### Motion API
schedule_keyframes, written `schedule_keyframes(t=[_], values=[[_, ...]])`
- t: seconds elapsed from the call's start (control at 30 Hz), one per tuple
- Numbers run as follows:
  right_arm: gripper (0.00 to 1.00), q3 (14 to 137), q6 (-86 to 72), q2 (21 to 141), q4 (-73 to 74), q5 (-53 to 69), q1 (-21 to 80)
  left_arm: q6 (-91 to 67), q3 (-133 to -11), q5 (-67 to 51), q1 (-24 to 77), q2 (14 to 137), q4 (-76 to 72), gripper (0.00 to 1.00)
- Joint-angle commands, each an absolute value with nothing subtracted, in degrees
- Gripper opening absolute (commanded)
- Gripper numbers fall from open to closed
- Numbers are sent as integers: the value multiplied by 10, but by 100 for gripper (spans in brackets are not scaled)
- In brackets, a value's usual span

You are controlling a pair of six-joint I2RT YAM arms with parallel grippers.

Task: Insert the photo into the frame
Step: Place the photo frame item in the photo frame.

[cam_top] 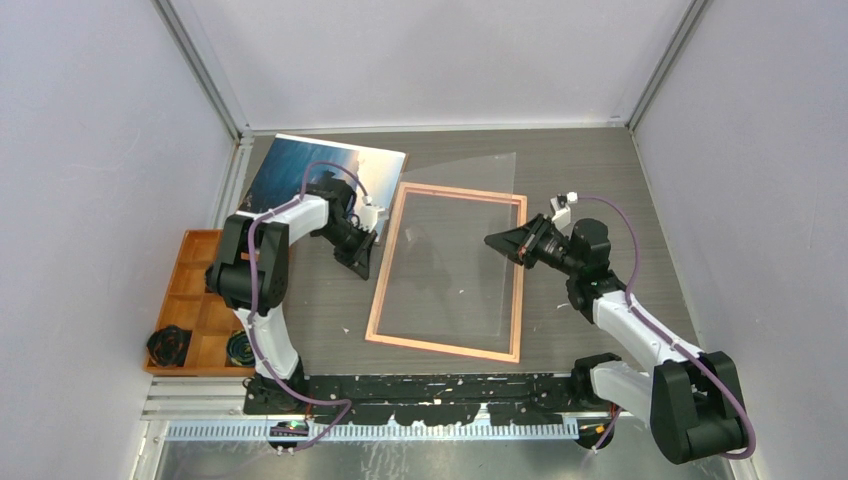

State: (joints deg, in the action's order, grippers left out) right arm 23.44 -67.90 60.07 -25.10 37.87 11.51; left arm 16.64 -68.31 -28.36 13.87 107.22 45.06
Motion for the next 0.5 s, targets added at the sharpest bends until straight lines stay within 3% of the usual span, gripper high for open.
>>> schedule_keyframes(t=[0.0, 0.33, 0.47], values=[[1, 279, -693, 591, -276, 408, 115, 158, -697, -295, 120, 1056, 461, 8], [1, 259, -732, 663, -350, 398, 113, 144, -700, -273, 105, 1063, 448, 7], [1, 255, -678, 684, -306, 408, 112, 142, -696, -264, 105, 1065, 442, 6]])
